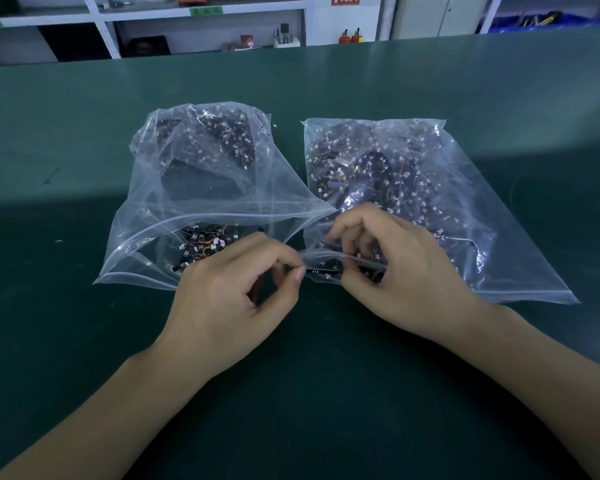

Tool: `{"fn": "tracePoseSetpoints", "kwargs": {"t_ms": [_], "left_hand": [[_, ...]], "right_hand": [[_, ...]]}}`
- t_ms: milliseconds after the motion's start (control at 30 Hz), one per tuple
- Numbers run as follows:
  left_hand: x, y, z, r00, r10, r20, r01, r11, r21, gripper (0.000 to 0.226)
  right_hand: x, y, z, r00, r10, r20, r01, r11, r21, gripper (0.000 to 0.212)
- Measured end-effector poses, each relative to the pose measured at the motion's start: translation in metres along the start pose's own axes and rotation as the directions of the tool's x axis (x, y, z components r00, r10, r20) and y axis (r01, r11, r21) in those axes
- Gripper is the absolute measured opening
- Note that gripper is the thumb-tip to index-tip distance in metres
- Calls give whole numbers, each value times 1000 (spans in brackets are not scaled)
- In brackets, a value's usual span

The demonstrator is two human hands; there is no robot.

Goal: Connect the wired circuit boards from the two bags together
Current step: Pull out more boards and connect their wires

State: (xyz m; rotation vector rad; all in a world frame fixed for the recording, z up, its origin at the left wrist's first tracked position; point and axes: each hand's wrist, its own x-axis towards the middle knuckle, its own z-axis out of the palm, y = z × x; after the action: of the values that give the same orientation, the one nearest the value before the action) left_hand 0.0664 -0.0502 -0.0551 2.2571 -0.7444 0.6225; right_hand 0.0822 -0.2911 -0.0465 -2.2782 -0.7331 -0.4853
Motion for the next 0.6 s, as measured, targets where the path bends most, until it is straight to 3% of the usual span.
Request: {"fn": "tracePoseSetpoints", "kwargs": {"t_ms": [300, 500, 600], "left_hand": [[5, 0, 5, 998, 30, -47, -24, 994, 104, 9], [8, 3, 9, 985, 119, 125, -155, 931, 330, 8], [7, 3, 9, 971, 150, 187, -213, 899, 382, 20]], "right_hand": [[-1, -4, -1, 999, -30, -34, 31, 999, 30, 29], [-1, -6, -1, 999, -49, -11, 49, 999, 21, 25], [-2, -6, 1, 999, -53, -4, 53, 999, 13, 27]]}}
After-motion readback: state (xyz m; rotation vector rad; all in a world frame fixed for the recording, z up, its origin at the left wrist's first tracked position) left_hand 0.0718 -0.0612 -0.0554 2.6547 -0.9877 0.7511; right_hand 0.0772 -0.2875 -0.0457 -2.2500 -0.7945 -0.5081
